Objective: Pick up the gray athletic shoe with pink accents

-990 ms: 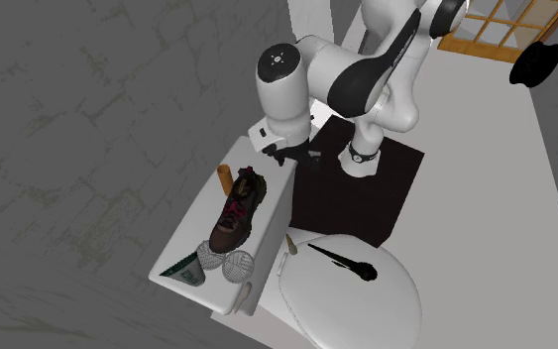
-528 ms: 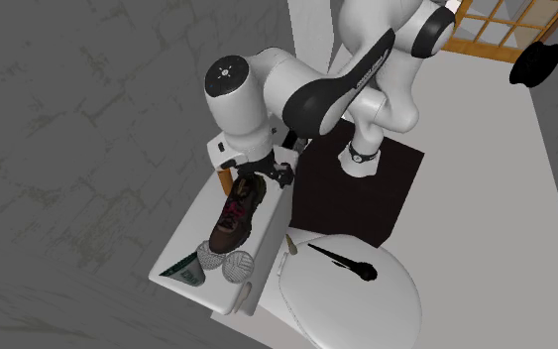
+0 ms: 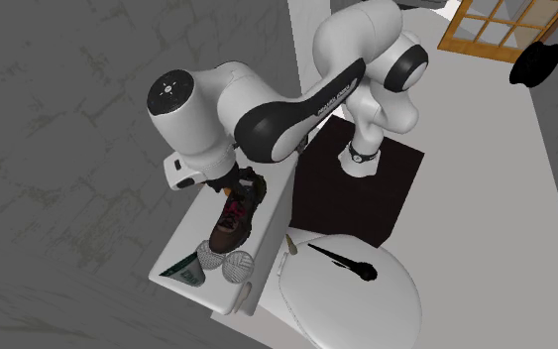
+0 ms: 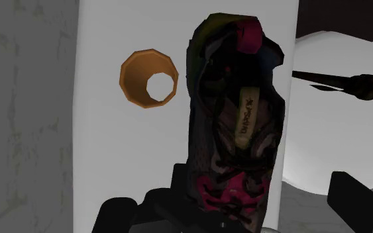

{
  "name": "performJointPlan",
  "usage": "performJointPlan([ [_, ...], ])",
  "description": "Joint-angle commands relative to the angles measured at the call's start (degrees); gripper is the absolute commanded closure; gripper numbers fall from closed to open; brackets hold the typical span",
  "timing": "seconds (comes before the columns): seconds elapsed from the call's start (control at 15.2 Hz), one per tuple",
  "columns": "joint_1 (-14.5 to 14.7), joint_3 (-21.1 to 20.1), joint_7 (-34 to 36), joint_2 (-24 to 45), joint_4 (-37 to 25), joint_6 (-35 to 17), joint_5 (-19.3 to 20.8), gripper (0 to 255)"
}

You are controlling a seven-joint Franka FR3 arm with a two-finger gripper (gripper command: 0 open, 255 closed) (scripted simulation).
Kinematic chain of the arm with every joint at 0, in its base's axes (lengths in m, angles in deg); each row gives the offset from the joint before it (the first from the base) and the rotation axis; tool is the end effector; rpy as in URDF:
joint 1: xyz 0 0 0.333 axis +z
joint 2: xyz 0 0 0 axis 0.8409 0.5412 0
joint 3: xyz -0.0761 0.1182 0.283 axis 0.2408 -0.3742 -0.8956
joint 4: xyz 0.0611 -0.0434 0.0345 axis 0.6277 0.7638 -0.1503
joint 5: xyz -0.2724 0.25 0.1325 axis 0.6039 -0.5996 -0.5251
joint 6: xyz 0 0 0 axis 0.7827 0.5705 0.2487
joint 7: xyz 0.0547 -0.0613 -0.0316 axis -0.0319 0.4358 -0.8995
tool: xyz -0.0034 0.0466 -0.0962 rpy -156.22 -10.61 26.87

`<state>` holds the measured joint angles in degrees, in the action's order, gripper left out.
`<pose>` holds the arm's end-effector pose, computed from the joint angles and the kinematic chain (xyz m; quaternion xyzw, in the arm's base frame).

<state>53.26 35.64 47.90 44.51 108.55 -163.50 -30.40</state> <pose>0.6058 -0.1834 0.5511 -0.9908 -0.1121 0.0735 0.0197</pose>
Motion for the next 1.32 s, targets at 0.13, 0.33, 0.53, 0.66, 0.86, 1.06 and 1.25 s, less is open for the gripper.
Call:
performJointPlan([
  [0.13, 0.0, 0.0, -0.2, 0.3, 2.1, -2.5, 0.0, 0],
  [0.33, 0.2, -0.1, -0.1, 0.0, 5.4, -5.4, 0.0, 0],
  [0.53, 0.3, -0.1, -0.1, -0.2, 5.5, -5.5, 0.1, 255],
  [0.66, 0.3, -0.1, -0.1, -0.1, 5.4, -5.4, 0.1, 255],
  [0.86, 0.3, -0.1, -0.1, -0.1, 5.4, -5.4, 0.1, 255],
  [1.06, 0.3, -0.1, -0.1, -0.2, 5.5, -5.4, 0.1, 255],
  [1.25, 0.1, -0.1, -0.2, 0.1, 3.6, -3.8, 0.0, 255],
])
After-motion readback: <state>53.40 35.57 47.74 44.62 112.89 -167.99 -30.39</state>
